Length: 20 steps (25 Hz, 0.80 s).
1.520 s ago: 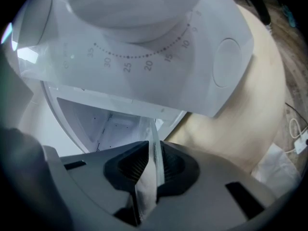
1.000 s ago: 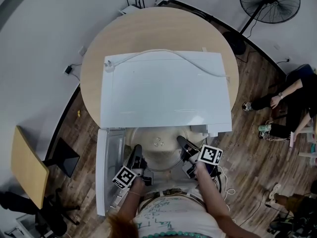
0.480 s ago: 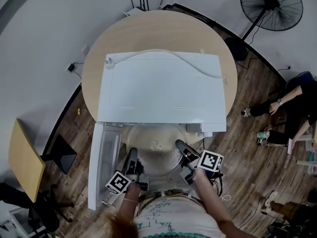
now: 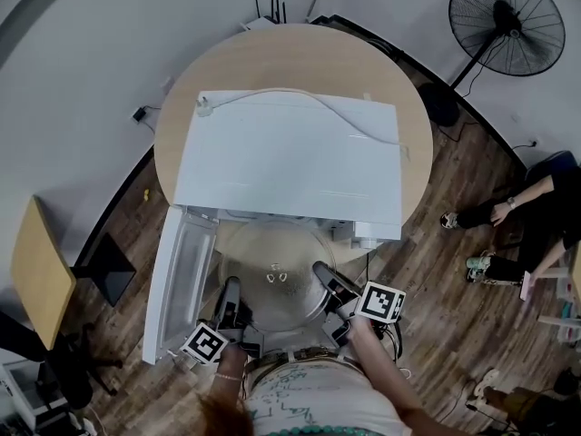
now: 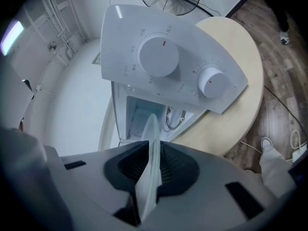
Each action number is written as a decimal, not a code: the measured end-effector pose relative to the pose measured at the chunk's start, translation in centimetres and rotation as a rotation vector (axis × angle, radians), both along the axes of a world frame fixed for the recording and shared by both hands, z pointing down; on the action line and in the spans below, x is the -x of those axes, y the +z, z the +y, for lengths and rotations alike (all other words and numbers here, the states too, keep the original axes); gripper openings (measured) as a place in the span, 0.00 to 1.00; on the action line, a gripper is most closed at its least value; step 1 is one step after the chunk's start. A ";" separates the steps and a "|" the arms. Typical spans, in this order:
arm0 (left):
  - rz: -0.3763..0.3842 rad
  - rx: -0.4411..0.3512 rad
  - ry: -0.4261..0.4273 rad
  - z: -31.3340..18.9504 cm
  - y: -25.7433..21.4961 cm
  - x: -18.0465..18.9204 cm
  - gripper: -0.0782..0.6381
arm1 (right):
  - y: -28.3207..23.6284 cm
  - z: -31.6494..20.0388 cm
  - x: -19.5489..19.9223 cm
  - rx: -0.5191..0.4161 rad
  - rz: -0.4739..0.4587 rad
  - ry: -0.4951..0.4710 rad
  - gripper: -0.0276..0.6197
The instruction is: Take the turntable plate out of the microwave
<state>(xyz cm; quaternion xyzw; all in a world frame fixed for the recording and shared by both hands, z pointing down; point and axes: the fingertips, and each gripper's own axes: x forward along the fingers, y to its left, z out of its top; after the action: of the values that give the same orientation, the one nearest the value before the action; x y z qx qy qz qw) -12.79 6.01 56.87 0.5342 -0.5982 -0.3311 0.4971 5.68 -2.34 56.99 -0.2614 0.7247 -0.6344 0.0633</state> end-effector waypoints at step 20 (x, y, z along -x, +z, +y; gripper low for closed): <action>-0.050 -0.120 0.141 2.5 -6.8 2.1 0.21 | -7.2 3.7 1.9 -0.144 -0.004 0.042 0.12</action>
<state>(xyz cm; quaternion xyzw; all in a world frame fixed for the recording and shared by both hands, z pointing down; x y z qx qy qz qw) -14.93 8.55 50.03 0.6118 -0.5505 -0.3172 0.4712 3.82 1.33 49.80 -0.2702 0.7628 -0.5795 0.0967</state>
